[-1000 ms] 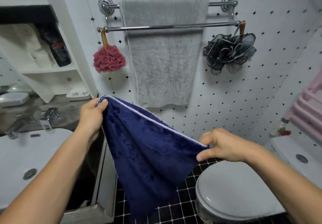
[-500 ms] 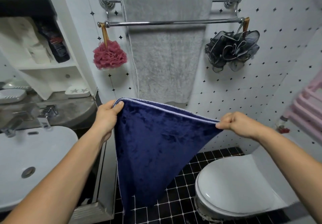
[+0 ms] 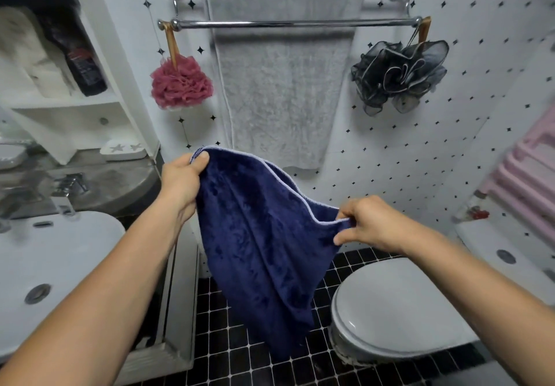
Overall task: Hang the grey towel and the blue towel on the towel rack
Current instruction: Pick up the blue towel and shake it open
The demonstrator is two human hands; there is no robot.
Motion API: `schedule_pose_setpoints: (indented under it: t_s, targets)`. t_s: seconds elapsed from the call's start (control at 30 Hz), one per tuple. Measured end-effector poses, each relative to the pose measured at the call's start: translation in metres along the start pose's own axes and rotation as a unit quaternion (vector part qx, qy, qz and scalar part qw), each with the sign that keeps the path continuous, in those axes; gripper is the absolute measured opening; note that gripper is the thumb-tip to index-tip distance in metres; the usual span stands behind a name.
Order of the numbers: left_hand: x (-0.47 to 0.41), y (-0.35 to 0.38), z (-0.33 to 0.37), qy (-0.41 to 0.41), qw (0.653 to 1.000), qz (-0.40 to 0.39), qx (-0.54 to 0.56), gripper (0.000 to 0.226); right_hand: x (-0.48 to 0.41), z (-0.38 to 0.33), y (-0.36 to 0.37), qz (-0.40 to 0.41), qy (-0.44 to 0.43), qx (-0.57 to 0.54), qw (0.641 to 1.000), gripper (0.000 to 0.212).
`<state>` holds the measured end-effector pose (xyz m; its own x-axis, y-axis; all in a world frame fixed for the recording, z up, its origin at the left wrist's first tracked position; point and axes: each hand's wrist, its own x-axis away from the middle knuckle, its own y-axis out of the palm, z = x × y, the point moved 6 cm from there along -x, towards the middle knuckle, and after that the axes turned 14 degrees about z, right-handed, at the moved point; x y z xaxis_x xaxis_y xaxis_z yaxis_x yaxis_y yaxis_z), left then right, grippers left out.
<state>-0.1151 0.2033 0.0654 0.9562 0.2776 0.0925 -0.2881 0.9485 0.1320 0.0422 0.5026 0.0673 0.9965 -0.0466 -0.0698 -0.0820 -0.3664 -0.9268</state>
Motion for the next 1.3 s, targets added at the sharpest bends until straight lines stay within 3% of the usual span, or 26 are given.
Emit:
schedule_pose_setpoints:
  t_s: [0.07,0.17,0.23,0.27,0.3,0.37,0.43,0.5,0.53,0.6,0.67,0.73,0.77,0.8,0.83,0.87,0.93,0.97,1.0,1.03,1.07,1.1,1.13,1.17,1.23,1.3]
  targets:
    - [-0.004,-0.003,0.005,0.009,1.000,-0.006,0.008,0.025,-0.011,0.015,-0.016,0.043,0.032,0.066,0.996,0.015]
    - [-0.009,-0.014,0.005,0.034,0.999,-0.018,0.005,0.023,-0.022,0.052,-0.075,0.275,0.135,-0.073,0.949,0.019]
    - [-0.008,-0.016,-0.001,0.053,0.998,-0.037,-0.010,0.021,-0.022,0.057,-0.089,0.360,0.132,-0.156,0.910,0.016]
    - [-0.007,-0.017,-0.003,0.056,0.997,-0.038,-0.020,0.021,-0.026,0.053,-0.081,0.332,0.125,-0.182,0.917,0.015]
    - [-0.007,-0.019,-0.005,0.057,0.997,-0.031,-0.028,0.021,-0.030,0.046,-0.065,0.254,0.115,-0.200,0.939,0.015]
    - [-0.010,-0.025,-0.007,0.061,0.997,-0.005,-0.039,0.022,-0.024,0.026,-0.019,-0.011,0.099,-0.188,0.977,0.014]
    - [-0.011,-0.028,-0.008,0.059,0.997,0.012,-0.053,0.024,-0.006,0.017,0.014,-0.210,0.097,-0.166,0.959,0.011]
    - [-0.010,-0.028,-0.003,0.043,0.999,0.021,-0.023,0.025,0.001,0.013,0.028,-0.253,0.107,-0.171,0.946,0.012]
    - [-0.006,-0.026,0.002,0.033,0.999,0.024,0.011,0.026,-0.004,0.011,0.029,-0.225,0.117,-0.180,0.951,0.013]
    - [0.008,-0.017,0.013,0.002,0.994,0.001,0.105,0.030,-0.024,0.017,0.011,-0.053,0.164,-0.226,0.959,0.017]
    - [0.032,0.000,0.006,-0.030,0.987,-0.088,0.131,0.030,-0.042,0.034,-0.026,0.173,0.234,-0.335,0.896,0.021]
    - [0.069,0.016,-0.030,-0.015,0.971,-0.227,-0.080,0.026,-0.051,0.043,-0.061,0.313,0.238,-0.429,0.813,0.017]
    - [0.086,0.018,-0.055,0.000,0.935,-0.289,-0.207,0.024,-0.055,0.044,-0.072,0.346,0.219,-0.446,0.796,0.012]
    - [0.092,0.016,-0.071,0.003,0.914,-0.298,-0.275,0.022,-0.057,0.042,-0.079,0.362,0.196,-0.448,0.794,0.010]
    - [0.084,0.012,-0.073,-0.009,0.924,-0.255,-0.283,0.020,-0.056,0.038,-0.080,0.368,0.176,-0.441,0.800,0.012]
    - [0.067,0.005,-0.062,-0.025,0.956,-0.172,-0.236,0.020,-0.054,0.034,-0.077,0.361,0.164,-0.437,0.808,0.013]
    - [0.025,-0.013,-0.022,-0.035,0.996,0.011,-0.078,0.022,-0.045,0.028,-0.056,0.272,0.174,-0.421,0.847,0.007]
    - [0.006,-0.019,0.000,-0.027,0.998,0.055,-0.030,0.023,-0.039,0.025,-0.039,0.164,0.183,-0.401,0.882,0.005]
    - [-0.007,-0.022,0.018,-0.009,0.997,0.076,-0.002,0.024,-0.028,0.020,-0.018,0.020,0.188,-0.365,0.911,0.004]
    - [-0.014,-0.022,0.030,0.012,0.997,0.077,0.006,0.025,-0.012,0.013,0.002,-0.123,0.182,-0.334,0.917,0.003]
    - [-0.016,-0.019,0.034,0.031,0.997,0.068,0.002,0.025,0.003,0.006,0.015,-0.229,0.168,-0.322,0.903,0.003]
    - [-0.012,-0.015,0.034,0.036,0.998,0.049,-0.001,0.025,0.010,0.003,0.021,-0.275,0.155,-0.323,0.892,0.007]
    - [-0.002,-0.009,0.033,0.039,0.999,0.022,0.001,0.023,0.007,0.003,0.020,-0.262,0.152,-0.332,0.893,0.010]
    - [0.009,-0.004,0.030,0.046,0.999,-0.017,-0.009,0.020,-0.004,0.005,0.015,-0.196,0.155,-0.342,0.906,0.009]
    - [0.040,0.013,0.013,0.036,0.975,-0.197,-0.094,0.011,-0.032,0.025,-0.011,0.037,0.197,-0.367,0.908,0.008]
    - [0.090,0.020,-0.024,-0.022,0.867,-0.434,-0.243,0.005,-0.046,0.046,-0.034,0.226,0.246,-0.385,0.861,0.015]
